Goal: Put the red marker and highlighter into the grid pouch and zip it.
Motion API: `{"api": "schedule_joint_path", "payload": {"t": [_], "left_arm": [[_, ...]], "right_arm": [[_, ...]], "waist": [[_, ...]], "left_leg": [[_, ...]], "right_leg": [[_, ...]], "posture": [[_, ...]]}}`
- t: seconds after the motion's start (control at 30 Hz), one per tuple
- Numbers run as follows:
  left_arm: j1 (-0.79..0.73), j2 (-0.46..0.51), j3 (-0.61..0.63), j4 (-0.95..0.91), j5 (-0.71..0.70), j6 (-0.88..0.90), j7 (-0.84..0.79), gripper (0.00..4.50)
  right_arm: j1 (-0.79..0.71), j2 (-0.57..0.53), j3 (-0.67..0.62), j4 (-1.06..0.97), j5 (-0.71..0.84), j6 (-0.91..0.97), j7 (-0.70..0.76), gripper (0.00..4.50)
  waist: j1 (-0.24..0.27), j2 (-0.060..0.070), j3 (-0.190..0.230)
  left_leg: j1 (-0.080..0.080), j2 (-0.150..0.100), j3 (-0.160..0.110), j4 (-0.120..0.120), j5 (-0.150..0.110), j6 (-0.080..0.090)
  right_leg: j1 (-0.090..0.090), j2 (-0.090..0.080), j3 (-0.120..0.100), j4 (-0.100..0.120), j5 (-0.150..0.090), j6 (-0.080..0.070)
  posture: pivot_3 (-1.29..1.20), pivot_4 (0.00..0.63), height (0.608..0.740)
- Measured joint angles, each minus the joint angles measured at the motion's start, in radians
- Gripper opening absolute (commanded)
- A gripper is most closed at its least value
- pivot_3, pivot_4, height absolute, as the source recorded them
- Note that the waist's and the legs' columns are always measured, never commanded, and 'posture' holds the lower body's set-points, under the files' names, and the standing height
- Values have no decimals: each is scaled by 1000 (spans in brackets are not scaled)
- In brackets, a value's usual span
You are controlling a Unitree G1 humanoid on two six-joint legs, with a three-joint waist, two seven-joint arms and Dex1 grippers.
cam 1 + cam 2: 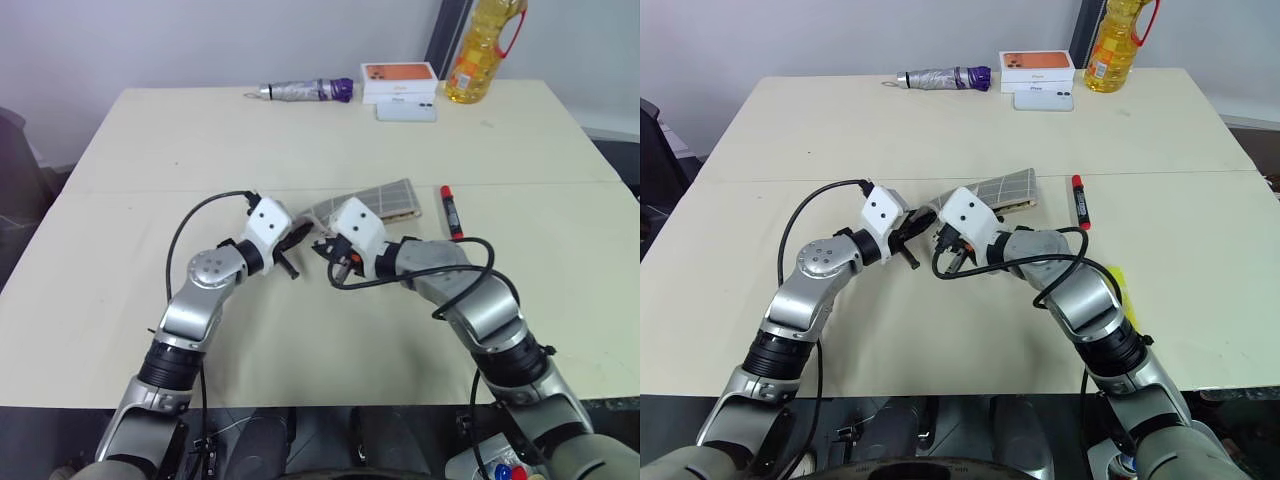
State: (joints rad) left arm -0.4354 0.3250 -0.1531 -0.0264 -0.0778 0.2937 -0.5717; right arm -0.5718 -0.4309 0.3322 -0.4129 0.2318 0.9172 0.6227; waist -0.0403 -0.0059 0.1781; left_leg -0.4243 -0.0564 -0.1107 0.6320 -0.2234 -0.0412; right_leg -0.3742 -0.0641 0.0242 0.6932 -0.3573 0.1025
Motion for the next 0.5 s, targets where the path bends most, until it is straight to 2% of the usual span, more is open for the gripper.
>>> {"api": "schedule_joint_path", "payload": {"t": [0.17, 0.33, 0.5], "left_arm": [[-20, -3, 10, 35, 24, -1, 53, 0], [-32, 7, 35, 64, 35, -1, 94, 0], [-29, 10, 47, 69, 40, -2, 99, 0]], "right_arm": [[4, -70, -54, -46, 42, 2, 42, 4121], [48, -174, -199, -10, 31, 2, 8, 4121], [55, -194, -297, 190, -67, -16, -137, 4121]], "waist": [[2, 0, 0], [15, 0, 0], [24, 0, 0]], "left_leg": [[0, 0, 0, 0, 0, 0], [0, 0, 0, 0, 0, 0], [0, 0, 1, 0, 0, 0]], "right_leg": [[0, 0, 0, 0, 0, 0], [1, 0, 0, -1, 0, 0], [1, 0, 0, -1, 0, 0]], "posture": [[0, 150, 740], [0, 150, 740], [0, 150, 740]]}}
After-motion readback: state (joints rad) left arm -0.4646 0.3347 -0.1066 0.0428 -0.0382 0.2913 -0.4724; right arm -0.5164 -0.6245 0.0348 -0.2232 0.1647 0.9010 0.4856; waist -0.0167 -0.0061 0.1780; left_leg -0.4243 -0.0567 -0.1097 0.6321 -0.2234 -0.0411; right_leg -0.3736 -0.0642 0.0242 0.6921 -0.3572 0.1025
